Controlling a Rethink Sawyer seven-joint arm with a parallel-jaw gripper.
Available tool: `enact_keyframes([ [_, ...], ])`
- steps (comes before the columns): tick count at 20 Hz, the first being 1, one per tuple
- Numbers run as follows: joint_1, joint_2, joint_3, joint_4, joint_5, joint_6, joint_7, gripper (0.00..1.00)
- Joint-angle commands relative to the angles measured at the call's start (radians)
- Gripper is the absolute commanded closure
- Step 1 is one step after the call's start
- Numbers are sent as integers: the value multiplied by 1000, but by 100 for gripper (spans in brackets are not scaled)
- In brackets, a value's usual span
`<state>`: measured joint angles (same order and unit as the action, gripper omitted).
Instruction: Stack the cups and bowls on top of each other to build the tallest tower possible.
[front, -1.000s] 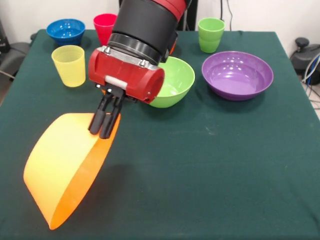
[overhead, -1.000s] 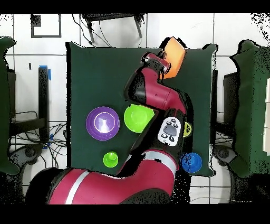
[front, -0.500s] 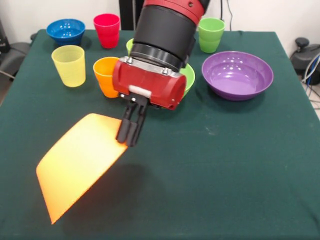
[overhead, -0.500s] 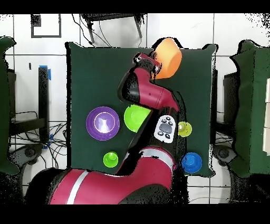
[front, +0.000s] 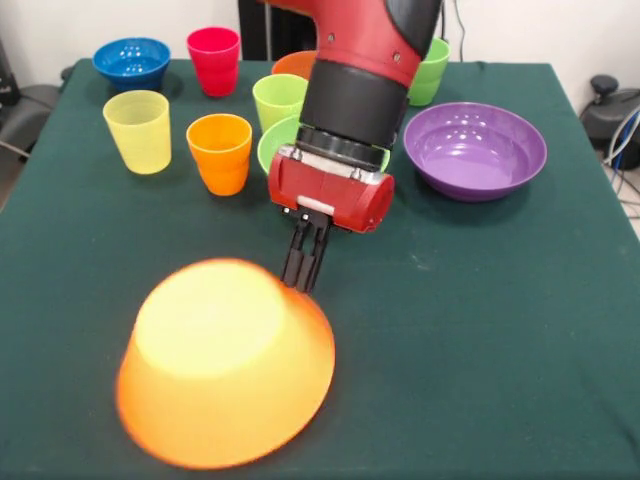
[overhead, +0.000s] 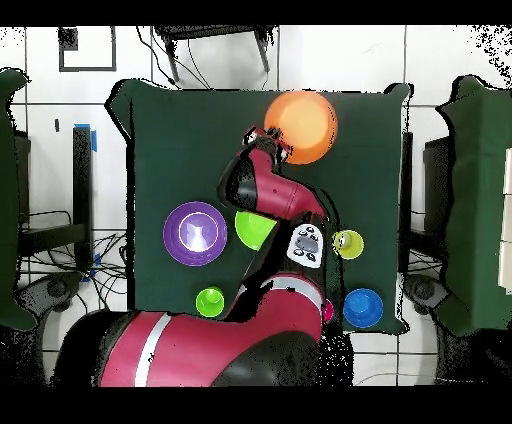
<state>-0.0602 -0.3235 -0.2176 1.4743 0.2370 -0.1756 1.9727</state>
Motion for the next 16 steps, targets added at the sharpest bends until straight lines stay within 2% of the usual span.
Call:
enact_keyframes([
  [1,-28,87,144,148,23,179,178,100],
  [11,3,59,121,182,82,225,204,100],
  [16,-19,1,128,191,80,324,165,100],
])
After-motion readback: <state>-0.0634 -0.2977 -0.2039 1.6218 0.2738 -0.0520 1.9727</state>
